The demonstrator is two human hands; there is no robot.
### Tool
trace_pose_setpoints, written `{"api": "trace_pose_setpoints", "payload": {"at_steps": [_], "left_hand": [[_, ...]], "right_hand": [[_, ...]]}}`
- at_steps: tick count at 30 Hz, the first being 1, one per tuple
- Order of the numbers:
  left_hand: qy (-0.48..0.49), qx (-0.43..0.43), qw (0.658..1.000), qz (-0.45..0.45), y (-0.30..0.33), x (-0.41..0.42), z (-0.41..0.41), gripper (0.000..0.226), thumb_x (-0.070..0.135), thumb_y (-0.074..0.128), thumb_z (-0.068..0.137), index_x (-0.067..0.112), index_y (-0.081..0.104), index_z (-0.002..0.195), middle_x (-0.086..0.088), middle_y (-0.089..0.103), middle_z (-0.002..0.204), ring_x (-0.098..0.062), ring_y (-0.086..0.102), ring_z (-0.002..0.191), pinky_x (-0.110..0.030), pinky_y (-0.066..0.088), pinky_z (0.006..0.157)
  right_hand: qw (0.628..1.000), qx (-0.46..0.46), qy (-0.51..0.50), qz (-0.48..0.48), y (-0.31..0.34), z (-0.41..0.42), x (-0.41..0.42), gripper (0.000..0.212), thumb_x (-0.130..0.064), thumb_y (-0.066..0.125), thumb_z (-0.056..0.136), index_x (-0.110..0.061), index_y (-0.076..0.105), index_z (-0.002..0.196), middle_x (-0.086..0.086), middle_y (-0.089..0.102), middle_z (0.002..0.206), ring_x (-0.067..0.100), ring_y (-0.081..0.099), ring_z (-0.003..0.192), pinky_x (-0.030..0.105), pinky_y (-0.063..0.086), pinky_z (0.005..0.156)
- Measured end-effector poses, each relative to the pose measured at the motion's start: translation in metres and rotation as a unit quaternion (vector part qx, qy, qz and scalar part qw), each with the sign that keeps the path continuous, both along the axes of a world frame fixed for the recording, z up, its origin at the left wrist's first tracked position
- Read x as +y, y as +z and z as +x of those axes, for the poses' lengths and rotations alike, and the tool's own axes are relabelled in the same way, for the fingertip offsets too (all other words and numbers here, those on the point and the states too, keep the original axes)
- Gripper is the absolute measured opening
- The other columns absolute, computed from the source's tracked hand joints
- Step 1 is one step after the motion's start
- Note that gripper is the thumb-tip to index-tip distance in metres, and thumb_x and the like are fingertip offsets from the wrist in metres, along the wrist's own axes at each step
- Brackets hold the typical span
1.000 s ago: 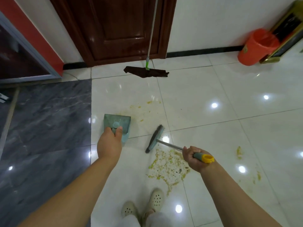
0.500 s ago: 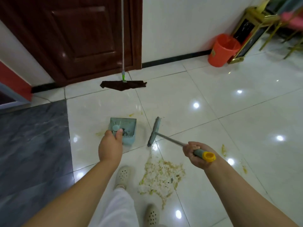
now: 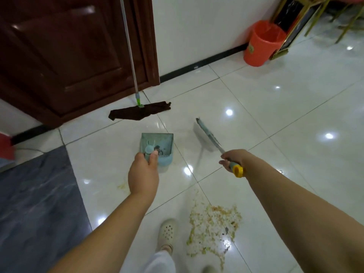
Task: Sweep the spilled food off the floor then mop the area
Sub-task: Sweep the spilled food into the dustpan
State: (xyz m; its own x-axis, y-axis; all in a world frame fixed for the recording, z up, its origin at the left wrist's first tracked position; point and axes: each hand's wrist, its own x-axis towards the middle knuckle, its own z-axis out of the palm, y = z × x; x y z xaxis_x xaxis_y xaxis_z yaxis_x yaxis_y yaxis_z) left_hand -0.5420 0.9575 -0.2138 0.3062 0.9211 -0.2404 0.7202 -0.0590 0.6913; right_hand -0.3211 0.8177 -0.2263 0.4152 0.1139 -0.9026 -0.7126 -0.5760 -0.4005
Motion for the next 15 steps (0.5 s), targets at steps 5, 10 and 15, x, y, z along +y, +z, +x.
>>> {"api": "trace_pose_setpoints", "payload": {"at_steps": [5,10,15], "left_hand": [[-0.007,-0.013,1.0,0.001,-0.016,0.044,0.029,0.044,0.044,0.041,0.096,0.002,0.054,0.095,-0.01,0.06,0.085,-0.028,0.057,0.077,-0.031,0.042,0.061],[-0.005,-0.014,1.0,0.009,-0.028,0.067,0.041,0.043,0.045,0.041,0.095,0.005,0.054,0.093,-0.004,0.059,0.08,-0.023,0.056,0.071,-0.027,0.037,0.053],[-0.002,-0.01,1.0,0.007,-0.035,0.069,0.047,0.04,0.045,0.041,0.095,0.006,0.054,0.094,-0.003,0.06,0.079,-0.019,0.054,0.068,-0.023,0.032,0.049]], "right_hand": [[0.996,-0.044,0.064,-0.035,-0.037,0.026,0.056,0.038,-0.005,0.053,0.095,0.01,0.043,0.129,0.022,0.06,0.096,0.015,0.05,0.043,0.014,0.043,0.033],[0.99,-0.055,0.106,-0.071,-0.065,0.044,0.073,0.026,-0.011,0.05,0.096,0.004,0.047,0.118,0.018,0.062,0.088,0.013,0.051,0.038,0.015,0.041,0.033],[0.981,-0.014,0.147,-0.128,-0.078,0.048,0.06,0.018,-0.01,0.047,0.097,0.001,0.046,0.111,0.014,0.055,0.075,0.015,0.048,0.049,0.015,0.041,0.034]]}}
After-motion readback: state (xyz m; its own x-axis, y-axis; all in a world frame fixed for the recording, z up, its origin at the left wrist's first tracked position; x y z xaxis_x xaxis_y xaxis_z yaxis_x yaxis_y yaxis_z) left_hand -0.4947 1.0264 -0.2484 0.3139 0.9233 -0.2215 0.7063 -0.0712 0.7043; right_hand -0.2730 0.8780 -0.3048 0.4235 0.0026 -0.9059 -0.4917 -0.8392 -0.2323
